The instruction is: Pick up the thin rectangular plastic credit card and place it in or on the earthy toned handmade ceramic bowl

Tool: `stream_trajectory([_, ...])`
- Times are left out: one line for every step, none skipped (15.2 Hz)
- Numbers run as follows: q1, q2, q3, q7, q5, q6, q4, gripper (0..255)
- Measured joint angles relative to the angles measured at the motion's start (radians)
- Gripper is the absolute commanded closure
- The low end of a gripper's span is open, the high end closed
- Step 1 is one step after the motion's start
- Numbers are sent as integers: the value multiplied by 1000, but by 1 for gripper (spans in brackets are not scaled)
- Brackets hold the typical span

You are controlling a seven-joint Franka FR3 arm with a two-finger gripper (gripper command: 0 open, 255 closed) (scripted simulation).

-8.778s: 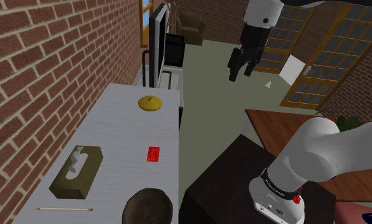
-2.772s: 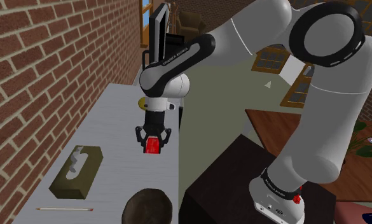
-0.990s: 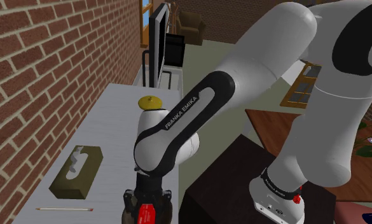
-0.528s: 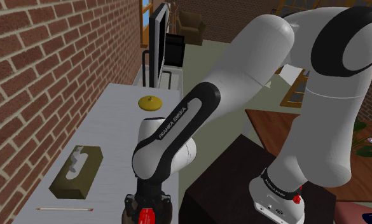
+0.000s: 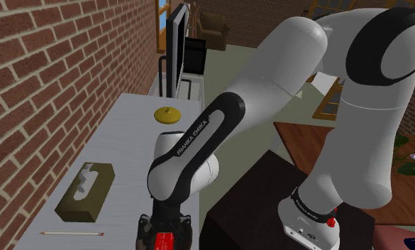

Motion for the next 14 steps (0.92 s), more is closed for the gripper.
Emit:
stream_trajectory([0,0,0,0,0,0,0,0])
stream_trajectory([0,0,0,0,0,0,0,0])
stream_trajectory([0,0,0,0,0,0,0,0])
stream_trajectory([0,0,0,0,0,0,0,0])
stream_trajectory([-5,-18,-2,5,-5,-16,-3,0])
stream_trajectory([-11,-34,-7,13,-14,-37,-1,0])
stream_trajectory([-23,-65,-10,14,-16,-62,-11,0])
stream_trajectory([-34,-90,-16,19,-26,-91,-12,0])
stream_trajectory([-41,-106,-21,19,-31,-108,-15,0])
stream_trajectory([-44,-114,-23,24,-36,-118,-13,0])
stream_trajectory([-44,-116,-23,26,-37,-122,-12,0])
stream_trajectory([-45,-118,-24,26,-38,-124,-12,0])
stream_trajectory([-45,-118,-24,27,-39,-125,-11,0])
stream_trajectory([-45,-118,-24,27,-39,-125,-11,0])
